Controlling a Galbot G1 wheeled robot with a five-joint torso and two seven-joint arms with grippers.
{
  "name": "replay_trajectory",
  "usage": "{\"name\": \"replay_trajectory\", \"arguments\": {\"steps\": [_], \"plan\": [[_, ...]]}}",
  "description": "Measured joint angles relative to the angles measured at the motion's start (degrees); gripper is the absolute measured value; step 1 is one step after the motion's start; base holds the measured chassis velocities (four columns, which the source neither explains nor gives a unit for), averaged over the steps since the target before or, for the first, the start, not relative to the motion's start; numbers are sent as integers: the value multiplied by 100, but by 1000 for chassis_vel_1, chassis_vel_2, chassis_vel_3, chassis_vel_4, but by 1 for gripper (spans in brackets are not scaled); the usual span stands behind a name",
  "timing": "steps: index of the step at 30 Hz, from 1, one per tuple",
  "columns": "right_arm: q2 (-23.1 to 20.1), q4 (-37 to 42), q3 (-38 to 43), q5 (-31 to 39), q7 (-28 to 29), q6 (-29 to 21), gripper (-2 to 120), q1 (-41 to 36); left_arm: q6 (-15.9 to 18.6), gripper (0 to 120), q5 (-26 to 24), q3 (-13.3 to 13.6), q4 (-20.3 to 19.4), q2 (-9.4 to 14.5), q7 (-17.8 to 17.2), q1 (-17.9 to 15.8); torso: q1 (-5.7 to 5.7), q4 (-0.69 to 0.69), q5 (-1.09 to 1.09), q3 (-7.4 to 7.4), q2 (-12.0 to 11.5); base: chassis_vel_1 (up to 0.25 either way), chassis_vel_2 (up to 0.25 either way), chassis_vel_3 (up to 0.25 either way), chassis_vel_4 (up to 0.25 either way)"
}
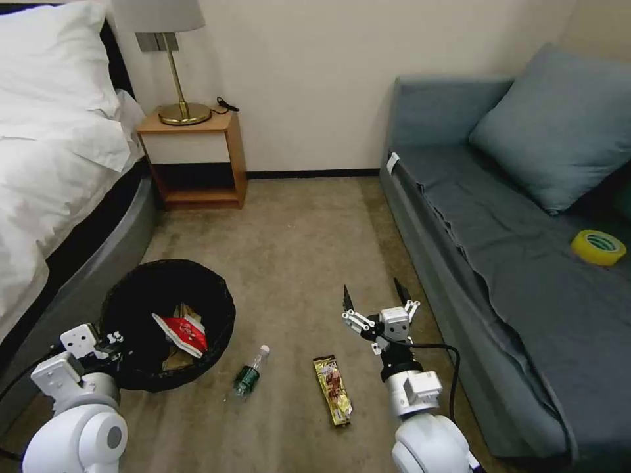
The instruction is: Pick up the trash bin, then pick up the garbage on the floor and place it into the trash bin.
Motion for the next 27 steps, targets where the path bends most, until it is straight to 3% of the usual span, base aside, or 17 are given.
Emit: {"name": "replay_trajectory", "arguments": {"steps": [1, 5, 6, 9, 11, 15, 19, 27], "plan": [[0, 0, 0, 0, 0, 0, 100, 0, 0, 3, 0, 0, 0, 0, 0, 0, 0, 0, 0, 0, 0, 0, 0, 0, 0], [-605, -100, -398, 1263, 312, -1234, 100, 461, 0, 3, 28, 2, 45, -11, 0, -11, 0, 1, -1, 0, 0, 0, 0, 0, 0], [-605, -100, -398, 1263, 312, -1234, 100, 461, 0, 3, 28, 2, 45, -11, 0, -11, 0, 1, -1, 0, 0, 0, 0, 0, 0], [-952, -388, -896, 2386, 689, -2121, 100, 937, -2, 3, 63, 28, 97, -32, 1, -28, 0, 0, -1, 0, 0, 0, 0, 0, 0], [-1008, -499, -1039, 2658, 789, -2315, 100, 1085, -8, 3, 75, 34, 109, -39, 1, -31, 0, 0, 0, 0, 0, 0, 0, 0, 0], [-1023, -925, -1609, 4222, 1244, -3030, 100, 1780, -18, 3, 113, 51, 135, -66, 5, -49, 0, 1, 0, 0, 0, 0, 0, 0, 0], [-967, -1233, -2041, 4722, 1364, -3185, 100, 2199, -19, 3, 118, 33, 135, -75, 6, -55, 0, 0, 0, 0, 0, 0, 0, 0, 0], [-764, -2206, -2952, 4813, 1445, -3190, 100, 2930, -55, 3, 102, -81, 134, -80, 20, -9, 0, 0, -1, 0, 0, 0, 0, 0, 0]]}}
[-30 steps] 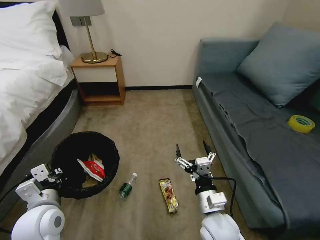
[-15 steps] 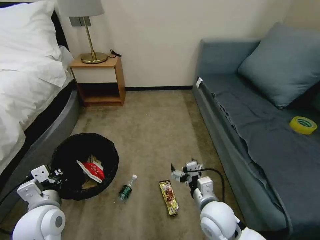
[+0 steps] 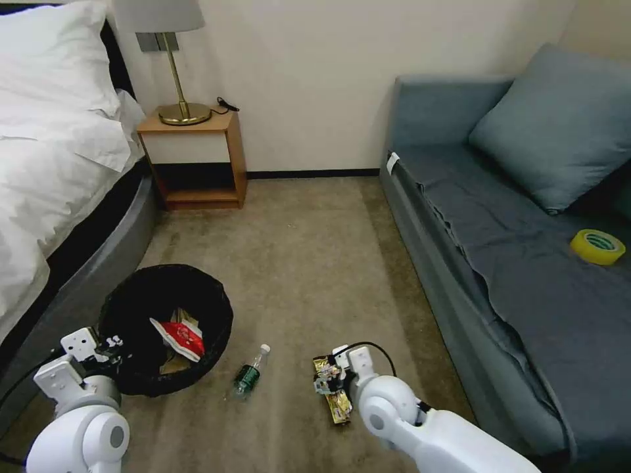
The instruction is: Pick up the trash bin, then pick up the garbage on the floor and place it into the trash bin.
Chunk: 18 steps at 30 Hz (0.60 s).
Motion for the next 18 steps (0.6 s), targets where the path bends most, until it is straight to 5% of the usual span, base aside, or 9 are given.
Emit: {"name": "replay_trajectory", "arguments": {"steps": [18], "plan": [[110, -866, -898, -196, -222, 146, 100, 522, -46, 3, 21, -27, 12, -31, 13, 42, 0, 0, 0, 0, 0, 0, 0, 0, 0]]}}
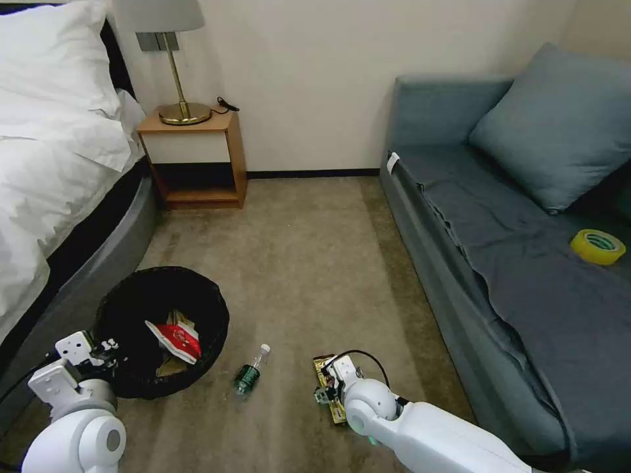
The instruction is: Pick up the trash bin, then pick up the garbage on the floor and place it into the trash bin.
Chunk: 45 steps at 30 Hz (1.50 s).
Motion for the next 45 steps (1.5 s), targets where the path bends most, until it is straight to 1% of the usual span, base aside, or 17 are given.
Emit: {"name": "replay_trajectory", "arguments": {"steps": [10, 18, 37, 38, 39, 43, 44, 45], "plan": [[107, -312, -346, -92, -55, 68, 100, 189, 13, 3, 15, 2, -45, 16, -3, 24, 0, 0, 0, 0, 0, 0, 0, 0, 0], [199, -721, -589, -267, -180, 137, 100, 330, 13, 3, 36, 2, -55, 2, -5, 62, 0, 0, 0, 0, 0, 0, 0, 0, 0], [389, -1250, -748, -574, -349, 355, 99, 418, 5, 3, 37, -11, -65, 13, -8, 71, 0, 0, 0, 0, 0, 0, 0, 0, 0], [398, -1283, -761, -589, -356, 363, 96, 420, 5, 3, 36, -13, -63, 14, -8, 70, 0, 0, 0, 0, 0, 0, 0, 0, 0], [398, -1283, -761, -589, -356, 363, 96, 420, 5, 3, 36, -13, -63, 14, -8, 70, 0, 0, 0, 0, 0, 0, 0, 0, 0], [472, -1449, -787, -677, -392, 414, 79, 445, 4, 3, 34, -16, -60, 18, -7, 69, 0, 0, 0, 0, 0, 0, 0, 0, 0], [472, -1449, -787, -677, -392, 414, 79, 445, 4, 3, 34, -16, -60, 18, -7, 69, 0, 0, 0, 0, 0, 0, 0, 0, 0], [496, -1527, -792, -720, -409, 449, 73, 463, 3, 3, 33, -16, -60, 18, -7, 69, 0, 0, 0, 0, 0, 0, 0, 0, 0]]}}
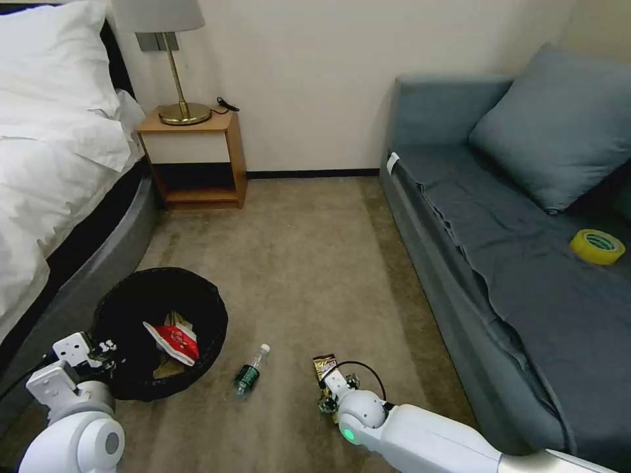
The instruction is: Pick up the trash bin, then pick up the garbage on the floor and place it into the trash bin.
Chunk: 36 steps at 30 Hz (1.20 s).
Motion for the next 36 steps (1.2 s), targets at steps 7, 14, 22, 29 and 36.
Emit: {"name": "replay_trajectory", "arguments": {"steps": [7, 14, 22, 29, 36], "plan": [[43, -260, -1, -176, -125, 136, 46, 31, -7, 3, -4, -7, -3, -12, 2, 10, 0, 2, 5, 0, 2, 0, 0, 0, 0], [48, -401, 35, -322, -171, 192, 23, 14, -9, 3, 4, 6, -34, -23, 2, 18, 0, 1, 1, 0, 2, 0, 0, 0, 0], [-116, -380, 36, -347, -192, 205, 0, 31, -17, 3, 28, 29, -49, -36, 3, 33, 0, -3, -4, 0, 0, 0, 0, 0, 0], [-257, -171, 38, -332, -160, 233, 0, 48, -19, 3, 49, 56, -59, -44, 7, 30, 0, -1, 0, 0, 0, 0, 0, 0, 0], [-676, 972, 205, -78, 47, 310, 0, 236, -20, 3, 44, 67, -79, -34, 12, 23, 0, -1, 0, 0, 0, 0, 0, 0, 0]]}}
